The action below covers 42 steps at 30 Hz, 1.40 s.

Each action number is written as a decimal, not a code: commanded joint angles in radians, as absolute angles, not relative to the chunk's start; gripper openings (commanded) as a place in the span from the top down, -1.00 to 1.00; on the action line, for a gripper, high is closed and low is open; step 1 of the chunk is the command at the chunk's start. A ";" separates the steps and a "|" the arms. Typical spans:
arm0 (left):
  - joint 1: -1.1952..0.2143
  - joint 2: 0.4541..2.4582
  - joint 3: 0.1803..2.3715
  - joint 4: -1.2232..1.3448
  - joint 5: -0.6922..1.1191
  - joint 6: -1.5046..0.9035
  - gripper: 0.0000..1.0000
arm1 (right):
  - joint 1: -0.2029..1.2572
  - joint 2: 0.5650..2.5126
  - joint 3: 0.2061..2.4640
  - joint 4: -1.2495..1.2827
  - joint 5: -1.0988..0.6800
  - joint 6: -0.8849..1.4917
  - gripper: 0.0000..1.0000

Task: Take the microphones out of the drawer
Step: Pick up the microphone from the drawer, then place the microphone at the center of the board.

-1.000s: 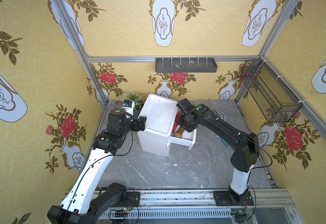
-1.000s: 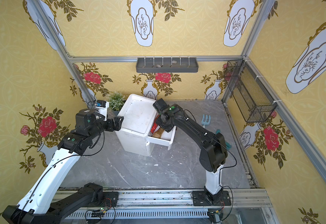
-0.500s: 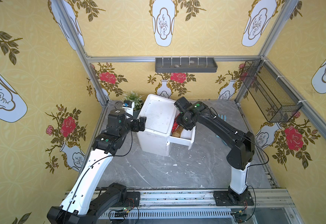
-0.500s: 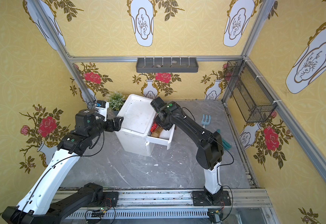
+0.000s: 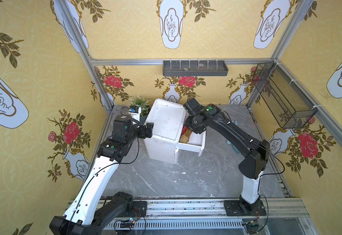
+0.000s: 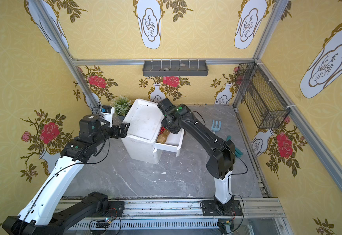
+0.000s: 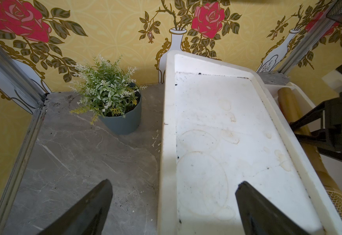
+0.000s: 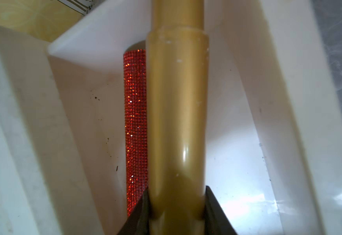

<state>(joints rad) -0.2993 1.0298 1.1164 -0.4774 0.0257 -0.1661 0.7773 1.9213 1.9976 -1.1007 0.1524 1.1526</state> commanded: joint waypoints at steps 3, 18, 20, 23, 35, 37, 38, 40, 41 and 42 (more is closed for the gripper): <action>-0.298 1.028 1.102 -0.473 0.017 -0.166 -1.00 | 0.777 1.909 2.032 -1.053 0.232 1.109 0.71; -0.297 1.032 1.093 -0.473 0.005 -0.167 -1.00 | 0.776 1.889 2.048 -1.043 0.298 1.022 0.72; -0.298 1.034 1.088 -0.469 0.002 -0.167 -1.00 | 0.774 1.888 2.065 -1.045 0.319 0.998 0.72; -0.298 1.040 1.089 -0.472 0.003 -0.163 -1.00 | 0.757 1.905 2.133 -1.082 0.334 0.952 0.72; -0.298 1.023 1.113 -0.526 0.059 -0.204 -1.00 | 0.564 1.760 2.027 -1.002 0.271 0.819 0.73; -0.298 1.022 1.136 -0.552 0.077 -0.217 -1.00 | 0.520 1.735 2.009 -1.001 0.260 0.801 0.73; -0.299 1.020 1.146 -0.561 0.090 -0.226 -1.00 | 0.497 1.719 1.994 -0.997 0.251 0.792 0.73; -0.298 1.013 1.160 -0.567 0.120 -0.244 -1.00 | 0.447 1.684 1.953 -0.982 0.229 0.774 0.73; -0.299 1.009 1.168 -0.569 0.142 -0.257 -1.00 | 0.421 1.668 1.928 -0.970 0.211 0.765 0.73; -0.298 1.009 1.176 -0.570 0.167 -0.269 -1.00 | 0.398 1.651 1.904 -0.961 0.196 0.759 0.73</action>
<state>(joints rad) -0.2993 1.0122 1.1618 -0.5602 0.0902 -0.2256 0.4393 1.6844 1.9423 -1.0122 0.2405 0.8040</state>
